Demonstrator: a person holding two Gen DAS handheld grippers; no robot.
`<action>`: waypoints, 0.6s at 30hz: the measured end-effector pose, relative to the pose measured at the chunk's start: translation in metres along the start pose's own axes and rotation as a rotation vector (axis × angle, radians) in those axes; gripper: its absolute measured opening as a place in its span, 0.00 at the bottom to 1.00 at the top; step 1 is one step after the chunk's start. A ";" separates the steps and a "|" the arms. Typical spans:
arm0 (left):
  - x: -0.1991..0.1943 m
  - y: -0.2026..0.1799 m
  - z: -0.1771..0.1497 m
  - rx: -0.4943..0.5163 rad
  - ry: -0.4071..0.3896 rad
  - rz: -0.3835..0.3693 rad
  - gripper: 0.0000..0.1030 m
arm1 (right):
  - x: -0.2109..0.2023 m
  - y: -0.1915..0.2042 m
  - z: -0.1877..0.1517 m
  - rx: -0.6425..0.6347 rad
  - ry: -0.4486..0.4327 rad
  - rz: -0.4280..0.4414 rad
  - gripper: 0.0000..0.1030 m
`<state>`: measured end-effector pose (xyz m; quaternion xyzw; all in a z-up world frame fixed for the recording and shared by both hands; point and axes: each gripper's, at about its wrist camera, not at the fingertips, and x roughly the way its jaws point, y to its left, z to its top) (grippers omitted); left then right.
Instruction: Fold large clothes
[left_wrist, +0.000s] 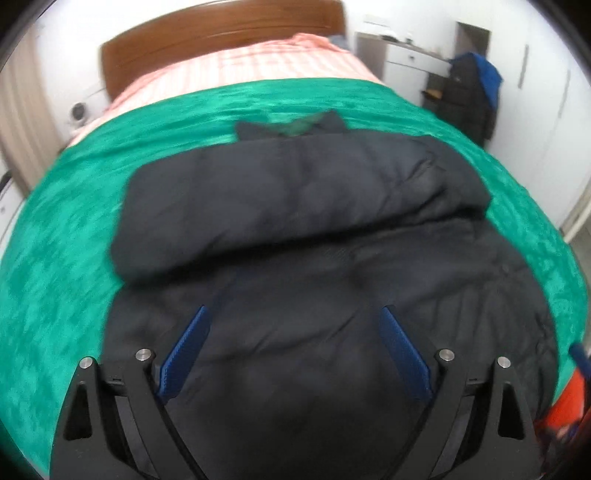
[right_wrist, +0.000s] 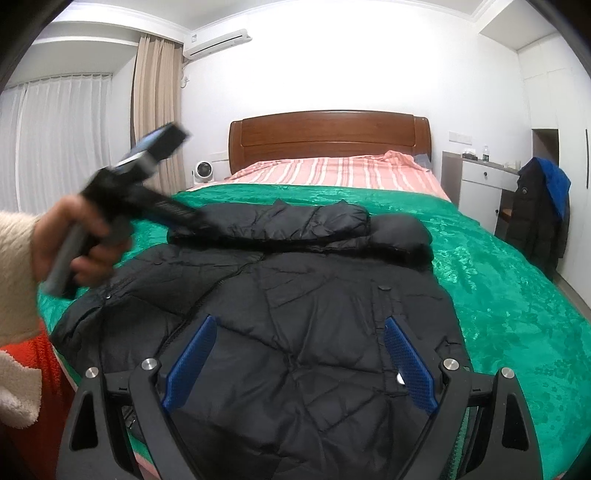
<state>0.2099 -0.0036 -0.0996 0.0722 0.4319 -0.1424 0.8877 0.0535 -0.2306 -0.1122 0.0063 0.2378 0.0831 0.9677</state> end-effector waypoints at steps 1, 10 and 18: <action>-0.007 0.006 -0.006 -0.014 -0.007 0.008 0.91 | 0.000 0.000 0.001 -0.003 -0.001 0.002 0.88; -0.057 0.039 -0.022 -0.171 -0.104 0.036 0.97 | 0.003 0.000 -0.001 -0.007 0.009 0.001 0.88; -0.026 0.026 -0.040 -0.137 -0.115 0.096 0.98 | 0.004 0.000 -0.002 -0.008 0.017 -0.011 0.88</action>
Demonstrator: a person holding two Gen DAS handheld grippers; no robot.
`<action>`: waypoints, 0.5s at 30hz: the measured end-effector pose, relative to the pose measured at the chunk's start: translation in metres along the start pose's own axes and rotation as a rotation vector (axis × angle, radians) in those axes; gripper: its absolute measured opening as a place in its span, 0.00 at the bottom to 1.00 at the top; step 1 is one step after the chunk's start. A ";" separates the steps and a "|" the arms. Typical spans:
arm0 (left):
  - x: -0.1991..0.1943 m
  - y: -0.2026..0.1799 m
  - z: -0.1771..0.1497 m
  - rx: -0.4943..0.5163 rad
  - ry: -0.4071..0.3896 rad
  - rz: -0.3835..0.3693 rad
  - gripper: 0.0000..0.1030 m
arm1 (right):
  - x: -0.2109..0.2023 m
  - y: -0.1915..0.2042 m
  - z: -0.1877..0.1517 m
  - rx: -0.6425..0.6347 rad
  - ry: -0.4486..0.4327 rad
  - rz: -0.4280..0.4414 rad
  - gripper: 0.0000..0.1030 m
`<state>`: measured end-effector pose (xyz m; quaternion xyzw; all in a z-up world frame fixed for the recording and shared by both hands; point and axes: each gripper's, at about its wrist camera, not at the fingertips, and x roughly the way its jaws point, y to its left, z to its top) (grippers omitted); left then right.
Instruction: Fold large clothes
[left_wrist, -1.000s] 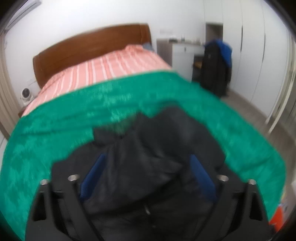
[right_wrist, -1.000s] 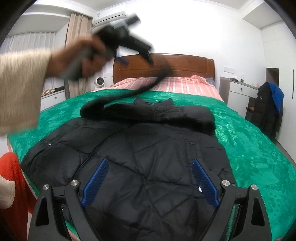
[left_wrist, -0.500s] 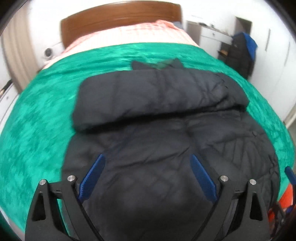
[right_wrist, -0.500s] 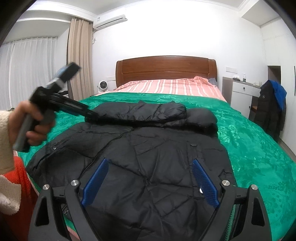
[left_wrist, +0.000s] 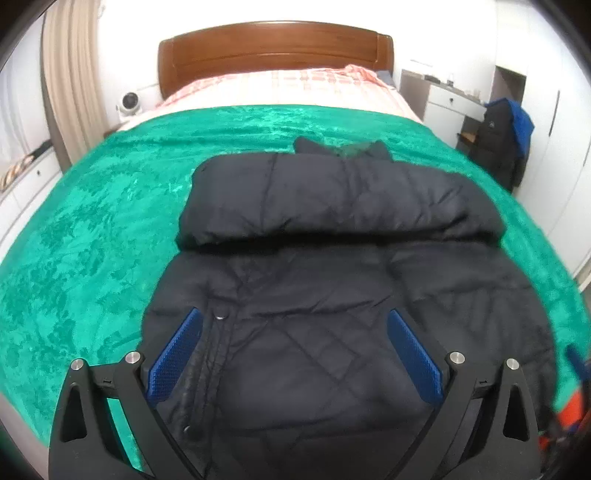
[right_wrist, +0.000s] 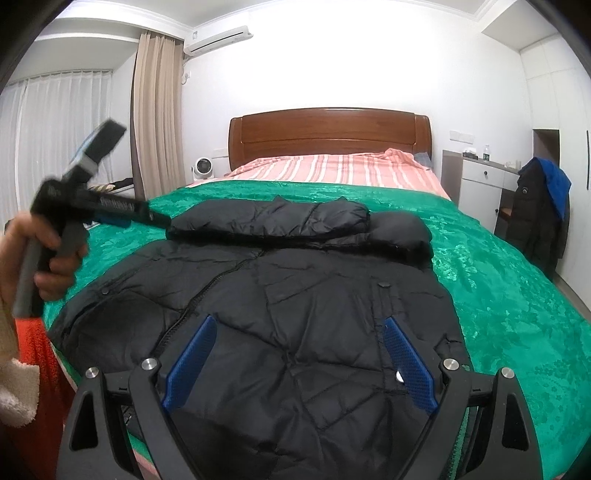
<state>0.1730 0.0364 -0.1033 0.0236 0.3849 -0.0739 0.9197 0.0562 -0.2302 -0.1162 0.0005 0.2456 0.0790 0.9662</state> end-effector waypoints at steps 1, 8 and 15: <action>0.004 0.000 -0.004 0.005 -0.004 0.011 0.98 | 0.000 0.000 0.000 -0.001 0.003 -0.003 0.88; 0.051 0.005 -0.036 0.030 0.033 0.070 0.98 | 0.005 -0.005 -0.003 0.013 0.027 -0.018 0.88; 0.060 0.009 -0.043 0.002 0.036 0.061 0.99 | 0.008 -0.002 -0.004 0.000 0.043 -0.012 0.88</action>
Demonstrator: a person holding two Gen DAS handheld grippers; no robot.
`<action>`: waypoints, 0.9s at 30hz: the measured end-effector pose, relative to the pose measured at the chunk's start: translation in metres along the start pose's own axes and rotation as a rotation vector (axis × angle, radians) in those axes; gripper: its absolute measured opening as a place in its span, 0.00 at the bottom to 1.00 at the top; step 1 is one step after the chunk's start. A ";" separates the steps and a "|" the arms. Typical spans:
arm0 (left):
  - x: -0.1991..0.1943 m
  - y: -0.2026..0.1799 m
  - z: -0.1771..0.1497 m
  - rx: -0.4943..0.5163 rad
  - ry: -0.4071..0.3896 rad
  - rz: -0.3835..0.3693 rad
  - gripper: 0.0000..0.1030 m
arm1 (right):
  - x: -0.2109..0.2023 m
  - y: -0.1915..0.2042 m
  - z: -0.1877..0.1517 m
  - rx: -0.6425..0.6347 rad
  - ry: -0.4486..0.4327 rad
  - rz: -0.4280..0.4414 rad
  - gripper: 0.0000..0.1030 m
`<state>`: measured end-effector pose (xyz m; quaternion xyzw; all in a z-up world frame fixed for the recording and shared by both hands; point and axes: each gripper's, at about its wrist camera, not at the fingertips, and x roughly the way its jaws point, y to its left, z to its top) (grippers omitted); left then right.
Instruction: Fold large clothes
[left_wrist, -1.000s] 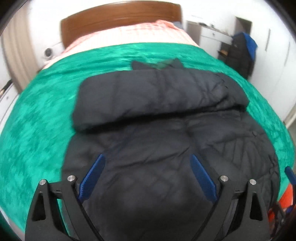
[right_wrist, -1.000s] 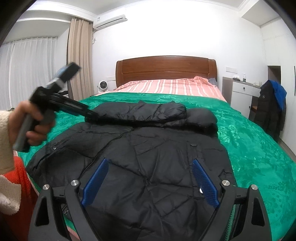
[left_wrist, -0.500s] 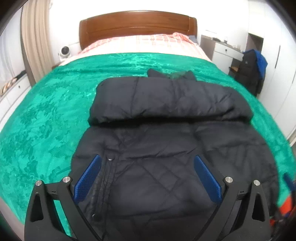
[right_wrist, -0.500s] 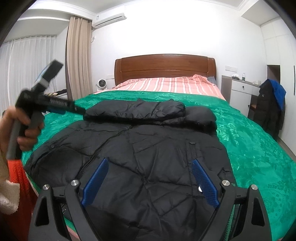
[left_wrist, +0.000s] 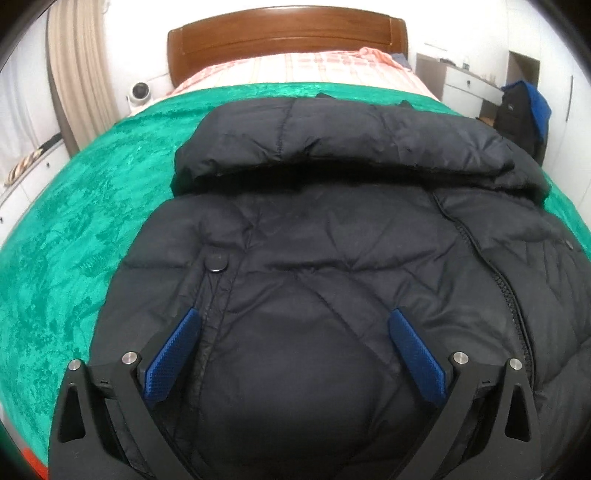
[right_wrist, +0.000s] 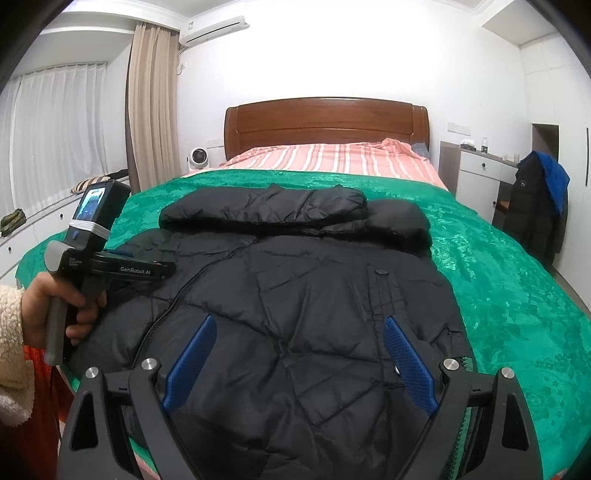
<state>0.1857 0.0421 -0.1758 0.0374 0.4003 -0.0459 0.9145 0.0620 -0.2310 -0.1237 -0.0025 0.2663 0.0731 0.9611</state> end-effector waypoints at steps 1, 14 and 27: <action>0.001 0.000 -0.001 0.000 -0.001 0.000 0.99 | 0.001 0.000 0.000 -0.002 0.003 0.001 0.88; 0.003 0.000 -0.003 -0.005 0.002 -0.004 1.00 | 0.006 0.001 -0.001 -0.005 0.021 -0.002 0.88; -0.011 0.004 -0.006 0.003 0.005 0.013 1.00 | 0.008 -0.001 -0.002 0.006 0.028 -0.012 0.88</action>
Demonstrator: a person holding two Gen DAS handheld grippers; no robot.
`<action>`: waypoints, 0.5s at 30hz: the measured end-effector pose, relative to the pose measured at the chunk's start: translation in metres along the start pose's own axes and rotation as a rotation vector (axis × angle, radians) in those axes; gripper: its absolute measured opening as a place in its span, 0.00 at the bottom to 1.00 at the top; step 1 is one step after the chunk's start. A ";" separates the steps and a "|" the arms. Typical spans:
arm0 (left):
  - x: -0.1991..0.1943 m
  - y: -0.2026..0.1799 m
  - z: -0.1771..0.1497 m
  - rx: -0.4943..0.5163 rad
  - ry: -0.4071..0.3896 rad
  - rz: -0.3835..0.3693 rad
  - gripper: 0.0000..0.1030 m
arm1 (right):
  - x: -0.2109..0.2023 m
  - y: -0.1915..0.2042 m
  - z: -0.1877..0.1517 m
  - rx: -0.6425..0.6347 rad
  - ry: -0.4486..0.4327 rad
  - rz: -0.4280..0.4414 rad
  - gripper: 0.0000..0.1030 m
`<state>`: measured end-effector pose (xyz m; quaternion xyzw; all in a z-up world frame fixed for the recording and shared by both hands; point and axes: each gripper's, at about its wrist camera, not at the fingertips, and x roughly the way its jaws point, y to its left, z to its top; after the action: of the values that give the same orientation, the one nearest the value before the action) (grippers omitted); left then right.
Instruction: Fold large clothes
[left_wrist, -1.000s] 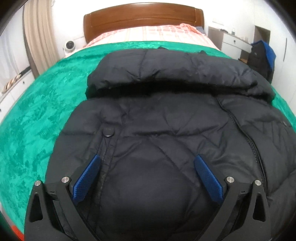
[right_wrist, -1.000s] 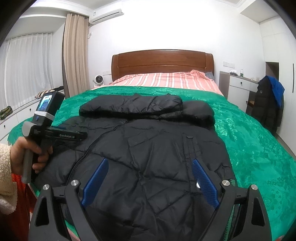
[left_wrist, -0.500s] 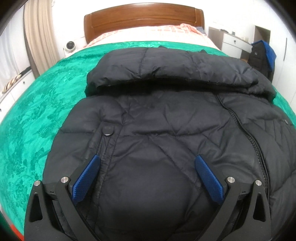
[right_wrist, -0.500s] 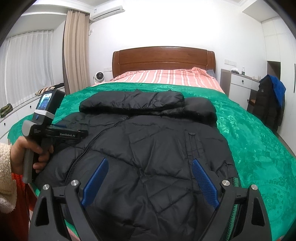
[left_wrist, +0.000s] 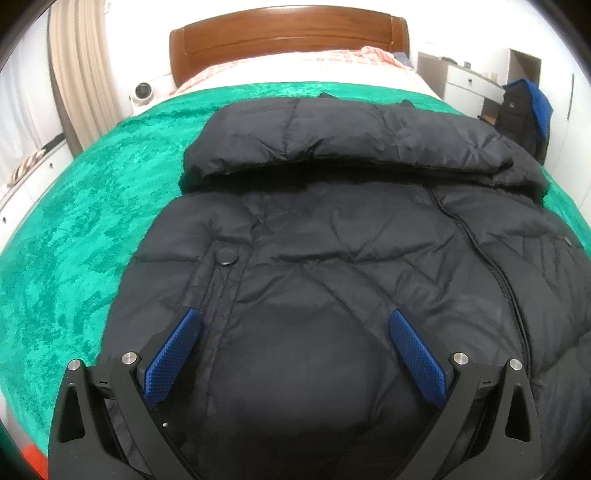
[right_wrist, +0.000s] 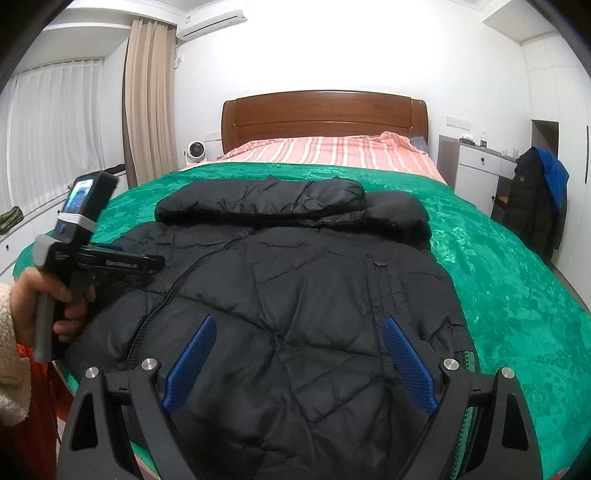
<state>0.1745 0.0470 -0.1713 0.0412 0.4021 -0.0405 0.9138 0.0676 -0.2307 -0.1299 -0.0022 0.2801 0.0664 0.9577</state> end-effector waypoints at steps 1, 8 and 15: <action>-0.003 0.002 -0.002 0.000 0.000 0.002 1.00 | 0.000 0.000 0.000 0.001 0.002 0.000 0.88; -0.024 0.027 -0.013 -0.048 0.010 0.006 1.00 | 0.007 0.001 -0.001 -0.002 0.024 -0.003 0.88; -0.041 0.054 -0.026 -0.091 0.018 0.038 1.00 | 0.012 0.001 -0.004 -0.002 0.048 -0.017 0.88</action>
<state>0.1334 0.1049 -0.1562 0.0076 0.4111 -0.0044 0.9116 0.0756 -0.2284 -0.1401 -0.0069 0.3028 0.0587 0.9512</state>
